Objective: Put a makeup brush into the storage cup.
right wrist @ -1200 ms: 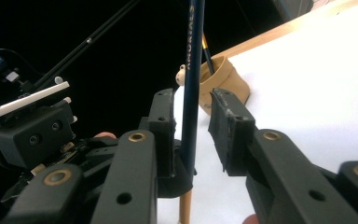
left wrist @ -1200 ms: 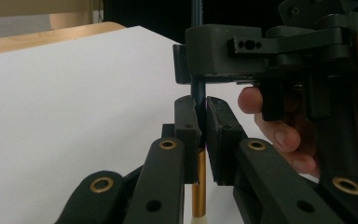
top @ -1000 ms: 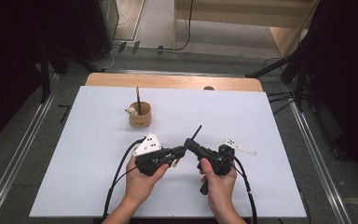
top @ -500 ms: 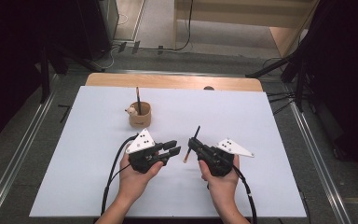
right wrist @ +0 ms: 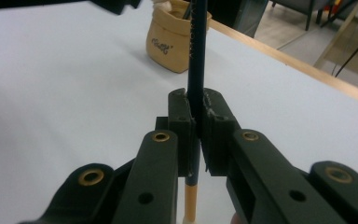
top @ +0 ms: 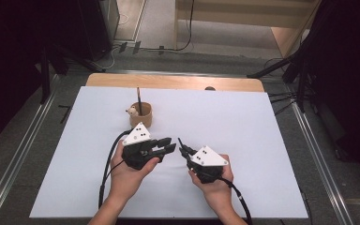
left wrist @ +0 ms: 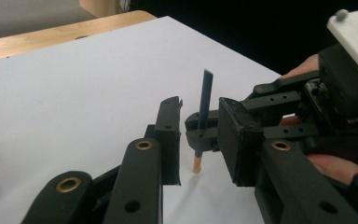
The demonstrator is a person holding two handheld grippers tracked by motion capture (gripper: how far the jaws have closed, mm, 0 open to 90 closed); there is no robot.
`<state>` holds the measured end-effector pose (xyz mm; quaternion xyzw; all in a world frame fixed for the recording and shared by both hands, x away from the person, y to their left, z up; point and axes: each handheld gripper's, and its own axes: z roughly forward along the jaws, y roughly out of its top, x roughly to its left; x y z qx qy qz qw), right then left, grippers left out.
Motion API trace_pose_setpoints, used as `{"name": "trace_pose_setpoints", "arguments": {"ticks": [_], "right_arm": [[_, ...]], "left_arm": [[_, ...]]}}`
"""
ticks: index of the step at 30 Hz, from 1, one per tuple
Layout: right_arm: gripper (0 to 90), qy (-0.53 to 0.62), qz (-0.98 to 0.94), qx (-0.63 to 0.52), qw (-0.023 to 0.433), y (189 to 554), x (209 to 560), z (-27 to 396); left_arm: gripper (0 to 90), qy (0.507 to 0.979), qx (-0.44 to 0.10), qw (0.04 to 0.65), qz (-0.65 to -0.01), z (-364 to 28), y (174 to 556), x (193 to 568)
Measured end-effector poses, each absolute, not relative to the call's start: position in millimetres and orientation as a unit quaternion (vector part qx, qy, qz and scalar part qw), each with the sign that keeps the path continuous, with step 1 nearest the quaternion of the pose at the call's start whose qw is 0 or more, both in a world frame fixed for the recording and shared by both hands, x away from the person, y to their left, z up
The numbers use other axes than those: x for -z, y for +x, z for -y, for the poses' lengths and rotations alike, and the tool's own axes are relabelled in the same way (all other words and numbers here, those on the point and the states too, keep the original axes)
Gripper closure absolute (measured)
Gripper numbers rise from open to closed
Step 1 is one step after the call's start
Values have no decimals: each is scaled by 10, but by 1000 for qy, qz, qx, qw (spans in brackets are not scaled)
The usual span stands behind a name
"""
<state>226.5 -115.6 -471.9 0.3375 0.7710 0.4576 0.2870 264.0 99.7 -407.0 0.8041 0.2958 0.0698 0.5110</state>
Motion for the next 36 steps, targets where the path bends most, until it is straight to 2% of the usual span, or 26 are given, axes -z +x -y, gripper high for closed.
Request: {"name": "trace_pose_setpoints", "arguments": {"ticks": [10, 18, 21, 27, 28, 32, 34, 36], "right_arm": [[849, 294, -790, -434, 316, 2214, 4710, 1063], [849, 268, -798, -420, 338, 2173, 4707, 1001], [849, 249, -803, -408, 356, 2157, 4712, 980], [846, 250, -805, -408, 351, 2162, 4726, 977], [835, 251, -803, -412, 350, 2164, 4724, 980], [531, 303, -772, -455, 324, 2181, 4704, 1045], [483, 322, -759, -466, 321, 2175, 4684, 1085], [477, 340, -747, -485, 303, 2163, 4664, 1117]], "left_arm": [[705, 816, -66, 491, -298, -920, 2615, 4041], [774, 822, -58, 477, -305, -897, 2620, 4052], [827, 827, -55, 469, -306, -887, 2625, 4066], [857, 827, -42, 470, -305, -909, 2650, 4077], [858, 824, -39, 475, -306, -921, 2653, 4076], [859, 809, -55, 496, -310, -983, 2654, 4059], [859, 798, -64, 513, -311, -1028, 2654, 4055], [859, 785, -72, 531, -311, -1069, 2656, 4059]]}}
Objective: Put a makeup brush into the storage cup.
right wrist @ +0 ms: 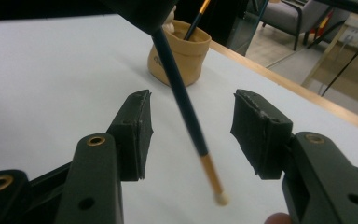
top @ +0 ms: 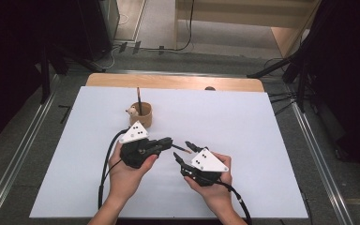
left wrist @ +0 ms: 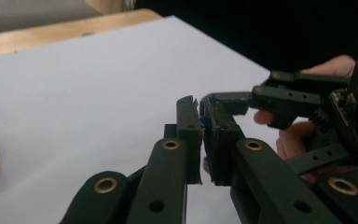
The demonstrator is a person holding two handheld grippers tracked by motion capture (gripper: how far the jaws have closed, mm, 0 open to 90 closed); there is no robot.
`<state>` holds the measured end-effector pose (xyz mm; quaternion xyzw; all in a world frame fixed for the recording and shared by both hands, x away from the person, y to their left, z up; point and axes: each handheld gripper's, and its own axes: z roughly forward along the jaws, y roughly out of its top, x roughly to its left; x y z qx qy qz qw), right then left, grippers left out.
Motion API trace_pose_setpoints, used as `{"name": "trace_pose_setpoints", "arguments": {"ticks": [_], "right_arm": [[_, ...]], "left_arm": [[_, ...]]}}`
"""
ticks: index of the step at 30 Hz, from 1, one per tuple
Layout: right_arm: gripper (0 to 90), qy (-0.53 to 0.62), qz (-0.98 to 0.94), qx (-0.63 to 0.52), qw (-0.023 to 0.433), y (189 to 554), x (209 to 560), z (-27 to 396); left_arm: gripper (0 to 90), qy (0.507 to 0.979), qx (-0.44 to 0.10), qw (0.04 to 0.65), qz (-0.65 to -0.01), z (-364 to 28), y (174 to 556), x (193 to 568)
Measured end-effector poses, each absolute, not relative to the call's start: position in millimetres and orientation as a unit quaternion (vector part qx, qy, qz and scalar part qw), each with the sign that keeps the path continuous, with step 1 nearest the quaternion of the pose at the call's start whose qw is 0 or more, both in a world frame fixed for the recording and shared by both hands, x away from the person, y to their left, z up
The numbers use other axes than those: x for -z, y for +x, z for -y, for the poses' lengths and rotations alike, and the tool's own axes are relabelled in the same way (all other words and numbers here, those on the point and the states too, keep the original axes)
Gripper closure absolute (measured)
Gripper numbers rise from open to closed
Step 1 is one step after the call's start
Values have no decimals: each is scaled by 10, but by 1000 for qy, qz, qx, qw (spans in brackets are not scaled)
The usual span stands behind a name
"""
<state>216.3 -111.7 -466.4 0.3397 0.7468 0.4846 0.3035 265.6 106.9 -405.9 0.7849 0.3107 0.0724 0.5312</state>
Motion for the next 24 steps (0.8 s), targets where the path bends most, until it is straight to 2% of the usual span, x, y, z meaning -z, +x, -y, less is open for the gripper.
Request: {"name": "trace_pose_setpoints", "arguments": {"ticks": [5, 11, 18, 24], "right_arm": [[405, 377, -720, -517, 269, 2153, 4649, 1178], [330, 426, -669, -576, 197, 2152, 4651, 1277], [145, 478, -615, -614, 127, 2178, 4658, 1350], [134, 509, -574, -638, 67, 2227, 4700, 1432]], "left_arm": [[859, 747, -105, 582, -304, -1164, 2649, 4083], [859, 712, -104, 629, -293, -1228, 2654, 4141], [859, 686, -113, 665, -271, -1220, 2661, 4261], [859, 675, -119, 684, -250, -1165, 2644, 4339]]}}
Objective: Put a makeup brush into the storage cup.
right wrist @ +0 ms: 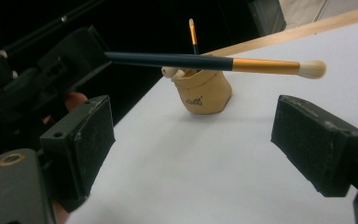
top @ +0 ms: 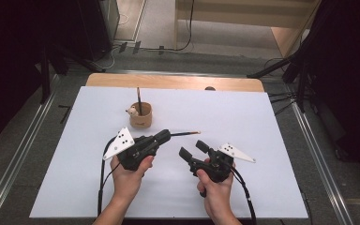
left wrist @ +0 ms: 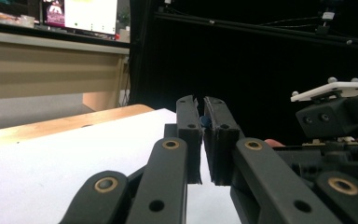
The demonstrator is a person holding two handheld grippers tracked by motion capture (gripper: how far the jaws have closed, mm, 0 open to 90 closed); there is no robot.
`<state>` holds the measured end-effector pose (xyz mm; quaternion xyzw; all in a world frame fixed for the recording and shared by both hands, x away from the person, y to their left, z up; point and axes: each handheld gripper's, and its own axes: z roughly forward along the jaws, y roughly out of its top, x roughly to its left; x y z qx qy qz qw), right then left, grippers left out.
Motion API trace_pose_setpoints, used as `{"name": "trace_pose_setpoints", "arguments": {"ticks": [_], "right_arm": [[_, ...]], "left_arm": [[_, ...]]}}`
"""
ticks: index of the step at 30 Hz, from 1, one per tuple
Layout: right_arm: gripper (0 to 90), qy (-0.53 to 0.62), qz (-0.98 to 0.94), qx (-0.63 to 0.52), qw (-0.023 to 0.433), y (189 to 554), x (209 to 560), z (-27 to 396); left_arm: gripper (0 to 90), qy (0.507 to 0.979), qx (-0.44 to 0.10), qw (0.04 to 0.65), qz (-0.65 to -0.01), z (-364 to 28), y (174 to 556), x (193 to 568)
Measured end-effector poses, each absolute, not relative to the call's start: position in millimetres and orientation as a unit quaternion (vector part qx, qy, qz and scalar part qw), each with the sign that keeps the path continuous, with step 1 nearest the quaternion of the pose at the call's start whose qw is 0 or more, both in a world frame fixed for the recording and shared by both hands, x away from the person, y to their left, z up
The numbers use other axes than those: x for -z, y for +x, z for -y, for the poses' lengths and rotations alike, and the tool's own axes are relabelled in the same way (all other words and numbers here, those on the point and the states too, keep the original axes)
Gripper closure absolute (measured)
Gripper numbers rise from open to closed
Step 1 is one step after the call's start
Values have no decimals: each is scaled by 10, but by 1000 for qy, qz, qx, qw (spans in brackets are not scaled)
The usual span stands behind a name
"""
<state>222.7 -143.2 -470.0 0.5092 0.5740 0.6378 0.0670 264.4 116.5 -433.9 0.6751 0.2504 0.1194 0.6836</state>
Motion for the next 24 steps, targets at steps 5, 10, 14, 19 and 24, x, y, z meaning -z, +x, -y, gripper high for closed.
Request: {"name": "trace_pose_setpoints", "arguments": {"ticks": [5, 10, 14, 19, 24], "right_arm": [[139, 531, -537, -655, 19, 2262, 4718, 1497], [146, 543, -515, -663, -8, 2298, 4732, 1530], [168, 549, -496, -672, -22, 2319, 4738, 1545], [212, 563, -488, -666, -28, 2345, 4728, 1549], [236, 573, -475, -667, -35, 2359, 4729, 1568]], "left_arm": [[859, 669, -115, 691, -248, -1135, 2621, 4351], [860, 669, -118, 692, -244, -1100, 2596, 4355], [859, 671, -116, 692, -240, -1068, 2580, 4367], [859, 673, -112, 691, -236, -1051, 2576, 4379], [859, 672, -113, 694, -234, -1044, 2566, 4376]]}}
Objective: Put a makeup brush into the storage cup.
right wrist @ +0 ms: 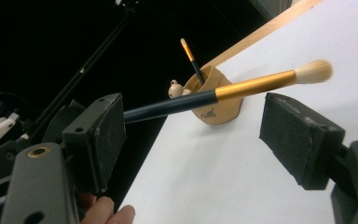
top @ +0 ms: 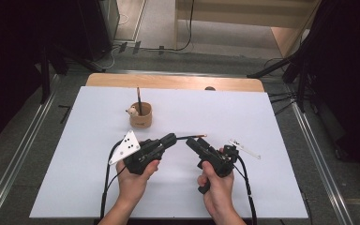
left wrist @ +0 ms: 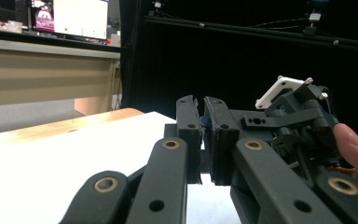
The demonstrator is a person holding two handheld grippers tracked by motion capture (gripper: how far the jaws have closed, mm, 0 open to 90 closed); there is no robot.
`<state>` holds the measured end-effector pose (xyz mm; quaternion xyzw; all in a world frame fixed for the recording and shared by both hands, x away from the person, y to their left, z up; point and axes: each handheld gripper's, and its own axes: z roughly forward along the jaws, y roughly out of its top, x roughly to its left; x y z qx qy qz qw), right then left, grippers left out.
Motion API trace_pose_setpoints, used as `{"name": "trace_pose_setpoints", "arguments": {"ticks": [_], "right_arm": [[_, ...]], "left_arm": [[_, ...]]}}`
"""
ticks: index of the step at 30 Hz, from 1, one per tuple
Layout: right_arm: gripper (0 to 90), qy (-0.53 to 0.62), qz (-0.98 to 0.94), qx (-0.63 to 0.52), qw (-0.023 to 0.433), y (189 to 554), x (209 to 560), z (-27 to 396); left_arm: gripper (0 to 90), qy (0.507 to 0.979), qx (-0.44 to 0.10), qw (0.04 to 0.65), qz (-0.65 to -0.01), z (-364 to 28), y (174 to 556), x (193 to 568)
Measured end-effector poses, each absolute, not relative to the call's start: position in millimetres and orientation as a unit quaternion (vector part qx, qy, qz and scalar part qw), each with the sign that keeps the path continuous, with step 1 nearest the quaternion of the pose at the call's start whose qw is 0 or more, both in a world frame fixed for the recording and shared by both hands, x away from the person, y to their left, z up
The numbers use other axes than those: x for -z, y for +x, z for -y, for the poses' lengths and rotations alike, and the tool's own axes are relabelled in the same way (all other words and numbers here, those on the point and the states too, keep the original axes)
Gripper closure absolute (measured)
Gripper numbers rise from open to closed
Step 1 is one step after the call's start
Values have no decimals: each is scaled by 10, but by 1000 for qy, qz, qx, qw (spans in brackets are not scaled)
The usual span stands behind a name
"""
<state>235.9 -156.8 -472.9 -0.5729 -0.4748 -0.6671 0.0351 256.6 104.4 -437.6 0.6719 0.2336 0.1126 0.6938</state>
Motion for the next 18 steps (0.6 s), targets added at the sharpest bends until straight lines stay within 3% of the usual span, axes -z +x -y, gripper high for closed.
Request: {"name": "trace_pose_setpoints", "arguments": {"ticks": [18], "right_arm": [[344, -591, 441, 673, 68, 2405, 4735, 1653]], "left_arm": [[859, 679, -113, 692, -218, -978, 2536, 4408]]}}
